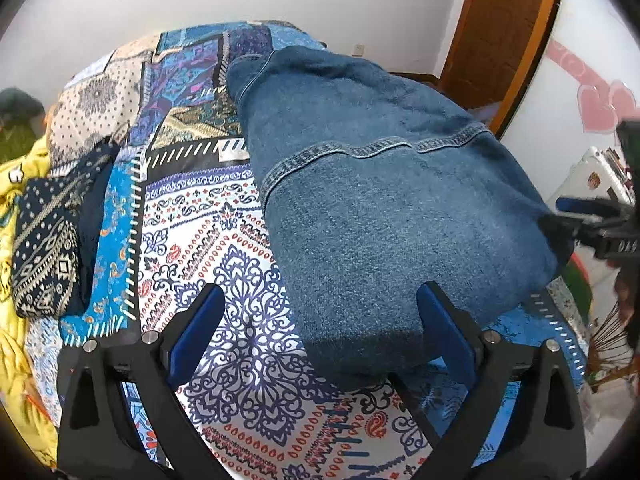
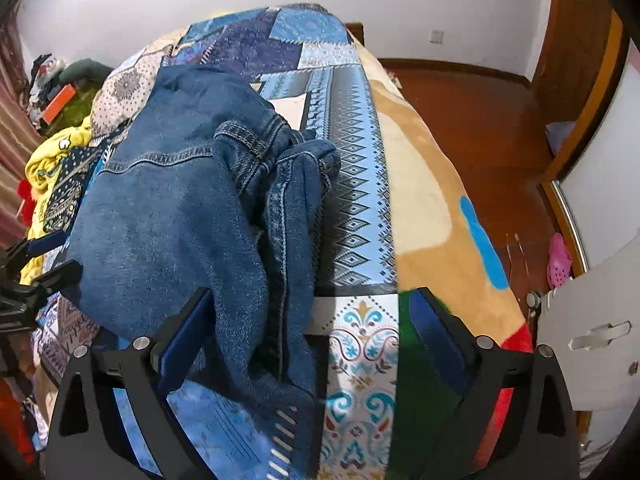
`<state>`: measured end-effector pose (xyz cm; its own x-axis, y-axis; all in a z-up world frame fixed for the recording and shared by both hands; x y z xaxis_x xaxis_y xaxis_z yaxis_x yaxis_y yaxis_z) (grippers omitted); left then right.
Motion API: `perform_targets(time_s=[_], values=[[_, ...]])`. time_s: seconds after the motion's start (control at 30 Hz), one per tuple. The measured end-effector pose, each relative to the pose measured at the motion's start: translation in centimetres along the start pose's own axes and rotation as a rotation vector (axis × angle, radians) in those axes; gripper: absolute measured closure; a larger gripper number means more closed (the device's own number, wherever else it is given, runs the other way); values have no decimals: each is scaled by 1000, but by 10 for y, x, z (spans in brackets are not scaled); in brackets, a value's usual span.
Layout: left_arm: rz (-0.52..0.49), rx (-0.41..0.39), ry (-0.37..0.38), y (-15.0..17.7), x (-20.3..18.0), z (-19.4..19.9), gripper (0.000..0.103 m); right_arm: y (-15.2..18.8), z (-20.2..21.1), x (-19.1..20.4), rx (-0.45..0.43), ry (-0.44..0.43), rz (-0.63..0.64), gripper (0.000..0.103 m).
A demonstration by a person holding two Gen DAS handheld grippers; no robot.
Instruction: Fold large clothes
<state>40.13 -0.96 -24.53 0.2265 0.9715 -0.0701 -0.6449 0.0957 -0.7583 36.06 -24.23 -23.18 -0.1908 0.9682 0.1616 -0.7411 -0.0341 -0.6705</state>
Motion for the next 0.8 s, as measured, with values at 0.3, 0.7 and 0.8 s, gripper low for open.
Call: perform_targets(time_s=[0.3, 0.7, 0.8], values=[[31, -4, 18, 2, 5, -1, 5, -54, 5, 45, -86, -19, 151, 6], [25, -4, 12, 3, 3, 0, 5, -61, -45, 27, 25, 67, 184, 6], [15, -5, 7, 2, 2, 1, 5, -61, -35, 8, 17, 33, 115, 6]])
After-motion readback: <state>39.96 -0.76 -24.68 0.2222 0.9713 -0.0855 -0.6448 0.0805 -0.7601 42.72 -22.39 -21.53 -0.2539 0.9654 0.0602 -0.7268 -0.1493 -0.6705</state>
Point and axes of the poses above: each gripper's, at about its wrist camera, not at the fingertips, and z roughly against the way its jaws point, x to its left, y to its underside, the point moved 2 cm from there along -z, roughly the way its jaws point, and after that the axes turned 14 degrees about -x, right-handed, at the moved point
